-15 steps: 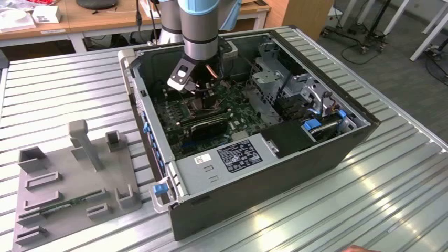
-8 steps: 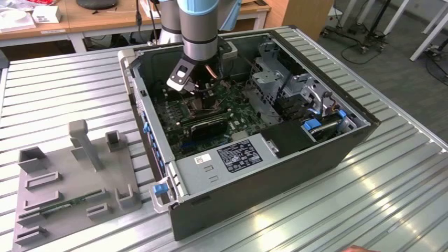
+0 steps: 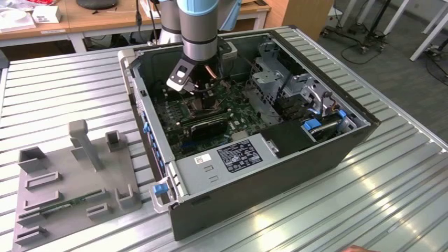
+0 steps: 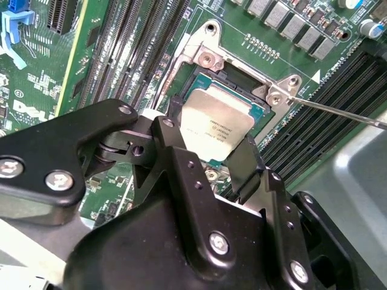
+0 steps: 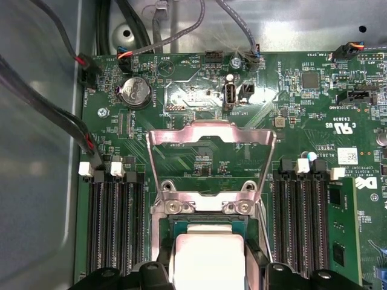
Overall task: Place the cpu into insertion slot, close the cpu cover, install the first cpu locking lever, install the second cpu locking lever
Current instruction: 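Place the cpu into insertion slot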
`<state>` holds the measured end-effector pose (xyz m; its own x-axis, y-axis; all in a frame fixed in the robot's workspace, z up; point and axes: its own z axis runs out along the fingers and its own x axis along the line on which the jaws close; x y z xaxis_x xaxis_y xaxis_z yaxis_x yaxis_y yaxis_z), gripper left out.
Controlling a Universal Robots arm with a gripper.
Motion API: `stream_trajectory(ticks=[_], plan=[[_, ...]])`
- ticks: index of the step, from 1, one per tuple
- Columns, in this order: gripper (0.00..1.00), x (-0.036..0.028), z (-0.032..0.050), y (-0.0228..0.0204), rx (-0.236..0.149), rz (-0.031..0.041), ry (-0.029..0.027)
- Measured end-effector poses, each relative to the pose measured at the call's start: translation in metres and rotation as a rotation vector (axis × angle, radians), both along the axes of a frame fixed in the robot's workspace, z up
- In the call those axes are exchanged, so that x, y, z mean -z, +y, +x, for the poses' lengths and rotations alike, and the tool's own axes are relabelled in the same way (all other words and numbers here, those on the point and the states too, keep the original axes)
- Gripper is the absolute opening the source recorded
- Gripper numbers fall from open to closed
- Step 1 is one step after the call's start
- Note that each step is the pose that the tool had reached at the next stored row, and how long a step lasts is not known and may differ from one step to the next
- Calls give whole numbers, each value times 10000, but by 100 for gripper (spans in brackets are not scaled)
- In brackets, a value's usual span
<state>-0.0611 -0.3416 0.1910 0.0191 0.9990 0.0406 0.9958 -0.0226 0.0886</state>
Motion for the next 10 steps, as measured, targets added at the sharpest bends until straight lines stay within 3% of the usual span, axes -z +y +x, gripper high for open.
stream_trajectory(ticks=[10], plan=[[54, 2, 0, 2, 15, 22, -2]])
